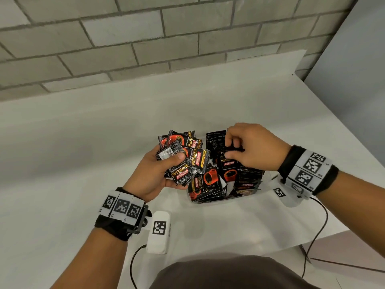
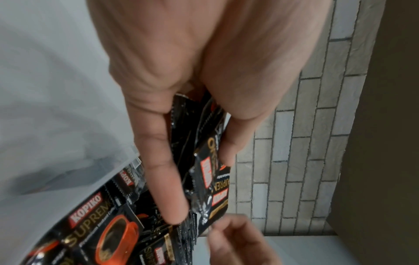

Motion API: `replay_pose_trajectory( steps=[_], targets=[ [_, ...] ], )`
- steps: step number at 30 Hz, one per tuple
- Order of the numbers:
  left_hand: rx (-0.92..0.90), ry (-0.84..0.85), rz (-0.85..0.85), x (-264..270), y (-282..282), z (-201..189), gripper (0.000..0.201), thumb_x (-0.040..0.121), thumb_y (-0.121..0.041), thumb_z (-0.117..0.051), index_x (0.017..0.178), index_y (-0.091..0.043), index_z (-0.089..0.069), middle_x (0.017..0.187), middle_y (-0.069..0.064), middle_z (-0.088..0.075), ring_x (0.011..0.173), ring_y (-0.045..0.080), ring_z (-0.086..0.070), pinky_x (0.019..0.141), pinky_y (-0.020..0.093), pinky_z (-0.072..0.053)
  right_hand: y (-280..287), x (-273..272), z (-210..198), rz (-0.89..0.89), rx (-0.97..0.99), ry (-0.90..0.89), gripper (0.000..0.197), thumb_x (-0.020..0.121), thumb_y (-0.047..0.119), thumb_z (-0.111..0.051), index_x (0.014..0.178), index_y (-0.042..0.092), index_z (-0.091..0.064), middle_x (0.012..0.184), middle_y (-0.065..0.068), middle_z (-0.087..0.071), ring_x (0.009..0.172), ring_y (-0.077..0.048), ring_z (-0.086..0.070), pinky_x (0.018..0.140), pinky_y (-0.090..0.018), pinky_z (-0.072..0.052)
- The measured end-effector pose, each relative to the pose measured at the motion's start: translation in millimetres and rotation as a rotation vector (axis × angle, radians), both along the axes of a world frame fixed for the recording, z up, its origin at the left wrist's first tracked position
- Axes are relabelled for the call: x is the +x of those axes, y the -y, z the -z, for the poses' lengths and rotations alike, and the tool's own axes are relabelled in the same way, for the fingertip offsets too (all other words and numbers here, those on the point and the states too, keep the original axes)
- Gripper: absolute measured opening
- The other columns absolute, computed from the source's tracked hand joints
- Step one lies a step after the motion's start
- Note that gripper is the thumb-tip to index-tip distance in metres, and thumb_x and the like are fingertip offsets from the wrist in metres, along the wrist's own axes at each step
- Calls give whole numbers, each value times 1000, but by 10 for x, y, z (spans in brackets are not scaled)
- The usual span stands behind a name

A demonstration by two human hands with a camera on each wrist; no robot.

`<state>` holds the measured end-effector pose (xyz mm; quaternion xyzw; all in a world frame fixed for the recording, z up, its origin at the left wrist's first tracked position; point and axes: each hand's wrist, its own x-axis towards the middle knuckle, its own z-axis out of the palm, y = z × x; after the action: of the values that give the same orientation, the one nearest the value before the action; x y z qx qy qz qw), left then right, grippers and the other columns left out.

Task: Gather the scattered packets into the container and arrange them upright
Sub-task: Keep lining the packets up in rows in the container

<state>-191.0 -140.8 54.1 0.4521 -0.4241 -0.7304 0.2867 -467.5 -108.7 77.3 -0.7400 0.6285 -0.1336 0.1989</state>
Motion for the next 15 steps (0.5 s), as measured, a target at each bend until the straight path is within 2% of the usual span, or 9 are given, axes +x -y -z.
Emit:
replay_pose_trajectory(
  steps=[1,3,5,6,8,9,11,12,15],
  targets=[
    [-1,-8,10,-22,-4,-9,44,89,-17,-70,131,-13,-60,123,14,-72,93,31,-76,62,47,-61,-5,45,-71,17,-20,100,16,85,38,-74,89,27,-64,80,8,-60,68,-7,-55,65,-25,-48],
    [0,-43,34,-78,-18,-37,43,91,-17,-68,133,-12,-59,123,15,-72,95,33,-76,63,46,-61,-37,166,-208,51,-24,269,23,87,49,-68,87,26,-66,77,6,-65,67,-7,-57,63,-20,-47],
    [5,-88,57,-140,-31,-72,45,92,-19,-66,135,-12,-57,122,15,-72,94,34,-75,63,44,-61,-83,282,-303,36,55,362,31,80,58,-70,87,27,-67,78,6,-68,69,-8,-62,66,-22,-49],
    [7,-103,64,-167,-33,-86,45,92,-20,-65,136,-13,-57,122,15,-72,95,33,-75,63,44,-61,-100,314,-309,15,111,384,29,78,56,-73,88,30,-67,80,9,-70,72,-6,-64,68,-23,-52],
    [4,-114,69,-209,-34,-99,45,92,-20,-65,136,-15,-56,125,14,-72,98,36,-74,67,47,-61,-114,327,-283,-3,172,420,17,81,43,-78,89,36,-65,84,14,-71,77,-3,-68,74,-29,-57],
    [4,-112,67,-218,-31,-95,45,92,-21,-65,137,-15,-56,127,14,-71,100,37,-74,69,50,-61,-109,307,-267,16,177,450,16,83,35,-79,89,34,-64,87,11,-73,79,-8,-70,76,-36,-59],
    [12,-109,57,-216,-32,-80,45,91,-21,-66,136,-16,-57,128,14,-70,103,39,-73,73,55,-60,-95,259,-254,91,176,542,21,84,22,-80,88,16,-60,88,-7,-75,77,-24,-74,75,-50,-61],
    [18,-108,49,-209,-34,-67,45,91,-21,-67,134,-17,-58,128,14,-70,104,39,-73,74,58,-60,-93,232,-262,125,182,601,25,83,14,-80,88,7,-56,86,-15,-74,74,-30,-74,74,-52,-61],
    [36,-112,15,-171,-33,-28,42,87,-19,-69,129,-21,-62,126,12,-71,103,38,-73,75,62,-59,-85,146,-289,170,204,762,26,81,-2,-78,93,-2,-55,89,-24,-72,70,-33,-73,68,-46,-63]
  ],
)
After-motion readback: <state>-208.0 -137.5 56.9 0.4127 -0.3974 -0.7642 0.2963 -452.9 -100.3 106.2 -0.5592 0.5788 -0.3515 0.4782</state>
